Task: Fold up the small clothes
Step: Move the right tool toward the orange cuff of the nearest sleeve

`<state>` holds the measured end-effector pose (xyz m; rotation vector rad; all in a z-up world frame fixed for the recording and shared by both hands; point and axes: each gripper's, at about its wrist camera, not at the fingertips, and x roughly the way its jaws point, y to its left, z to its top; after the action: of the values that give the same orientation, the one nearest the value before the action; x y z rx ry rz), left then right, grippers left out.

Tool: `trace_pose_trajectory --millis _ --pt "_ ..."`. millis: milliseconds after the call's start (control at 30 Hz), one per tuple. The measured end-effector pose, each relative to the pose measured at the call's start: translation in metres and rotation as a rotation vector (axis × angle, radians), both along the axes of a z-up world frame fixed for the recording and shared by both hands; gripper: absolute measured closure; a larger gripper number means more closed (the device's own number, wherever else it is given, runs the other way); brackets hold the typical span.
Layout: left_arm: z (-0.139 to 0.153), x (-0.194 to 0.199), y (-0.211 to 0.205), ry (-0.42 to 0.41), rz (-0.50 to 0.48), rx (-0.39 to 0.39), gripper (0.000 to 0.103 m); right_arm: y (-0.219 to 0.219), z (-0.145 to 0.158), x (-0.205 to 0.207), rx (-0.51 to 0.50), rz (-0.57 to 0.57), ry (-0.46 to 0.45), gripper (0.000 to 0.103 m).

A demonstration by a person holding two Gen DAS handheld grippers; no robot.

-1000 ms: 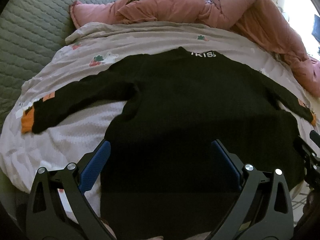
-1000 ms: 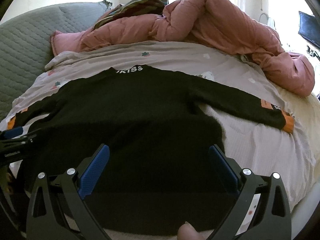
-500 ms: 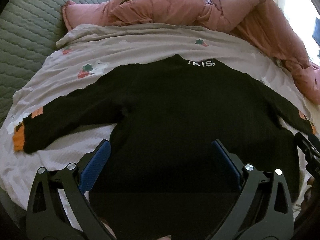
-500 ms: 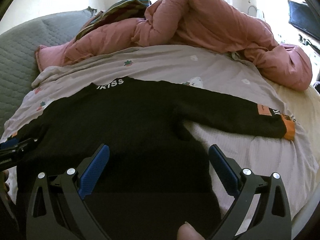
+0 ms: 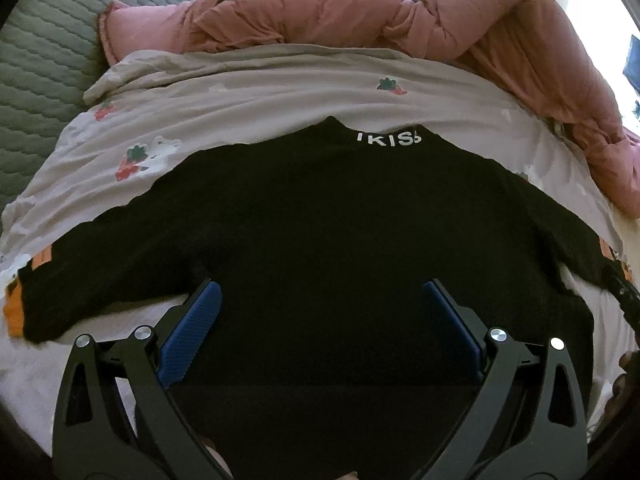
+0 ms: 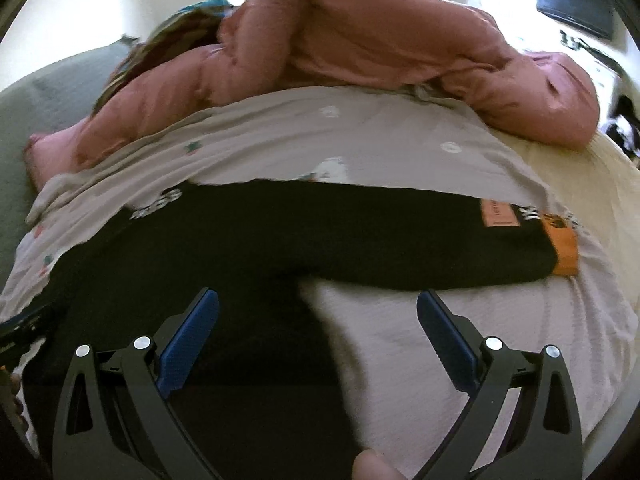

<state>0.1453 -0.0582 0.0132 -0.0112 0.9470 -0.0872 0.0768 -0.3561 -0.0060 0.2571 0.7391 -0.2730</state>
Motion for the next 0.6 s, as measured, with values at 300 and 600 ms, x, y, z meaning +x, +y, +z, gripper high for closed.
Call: trace_pose_trajectory --millis 300,600 --pt "-0.006 0.030 -0.014 0.008 -0.011 -0.006 0.009 -0.064 -0.012 -0.003 0.063 -0.172 0.034 0.004" --pt "-0.012 0.064 -0.021 0.019 -0.003 -0.035 0.009 -0.114 -0.030 -0.014 0.158 -0.306 0.072 0.004"
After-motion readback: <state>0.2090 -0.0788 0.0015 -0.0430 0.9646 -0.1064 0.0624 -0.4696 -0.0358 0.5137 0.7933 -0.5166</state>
